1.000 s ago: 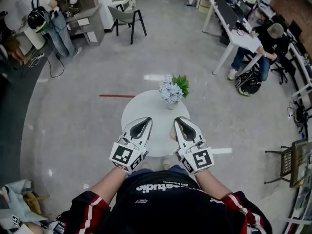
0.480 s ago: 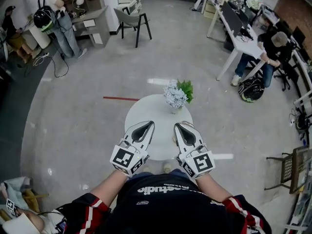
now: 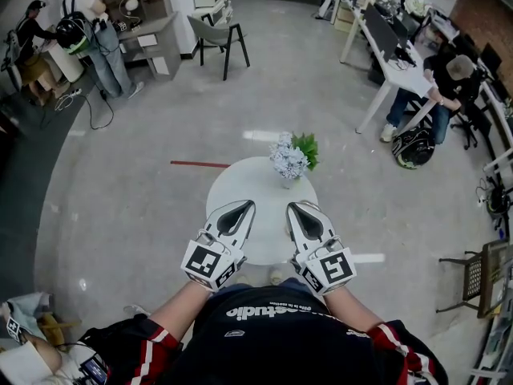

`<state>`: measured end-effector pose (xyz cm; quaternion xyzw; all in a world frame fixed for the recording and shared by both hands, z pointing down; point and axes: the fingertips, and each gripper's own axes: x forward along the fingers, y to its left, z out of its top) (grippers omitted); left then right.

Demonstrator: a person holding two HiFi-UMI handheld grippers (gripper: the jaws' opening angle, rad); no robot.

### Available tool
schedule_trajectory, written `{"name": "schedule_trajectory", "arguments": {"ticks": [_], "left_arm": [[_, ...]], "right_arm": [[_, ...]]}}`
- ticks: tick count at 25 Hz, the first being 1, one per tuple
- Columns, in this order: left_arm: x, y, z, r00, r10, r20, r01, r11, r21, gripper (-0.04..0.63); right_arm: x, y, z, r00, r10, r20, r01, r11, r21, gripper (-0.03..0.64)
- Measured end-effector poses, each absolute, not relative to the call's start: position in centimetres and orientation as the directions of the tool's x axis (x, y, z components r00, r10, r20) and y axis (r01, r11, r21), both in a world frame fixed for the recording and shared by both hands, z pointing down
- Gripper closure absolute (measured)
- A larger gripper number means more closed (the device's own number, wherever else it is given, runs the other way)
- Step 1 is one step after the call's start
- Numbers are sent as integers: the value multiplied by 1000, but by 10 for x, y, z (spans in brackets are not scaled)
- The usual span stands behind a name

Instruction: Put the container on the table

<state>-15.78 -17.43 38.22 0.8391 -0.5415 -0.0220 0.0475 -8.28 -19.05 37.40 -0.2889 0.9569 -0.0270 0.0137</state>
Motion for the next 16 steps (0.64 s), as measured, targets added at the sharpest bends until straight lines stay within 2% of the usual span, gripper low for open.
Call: {"name": "schedule_trajectory", "arguments": {"ticks": [16], "left_arm": [[-151,-176,382,430,-903,17,-899,-426,102,572]], "right_arm": [[-82,-190,372,-838,-546,-6,-545,836,-61,603]]}}
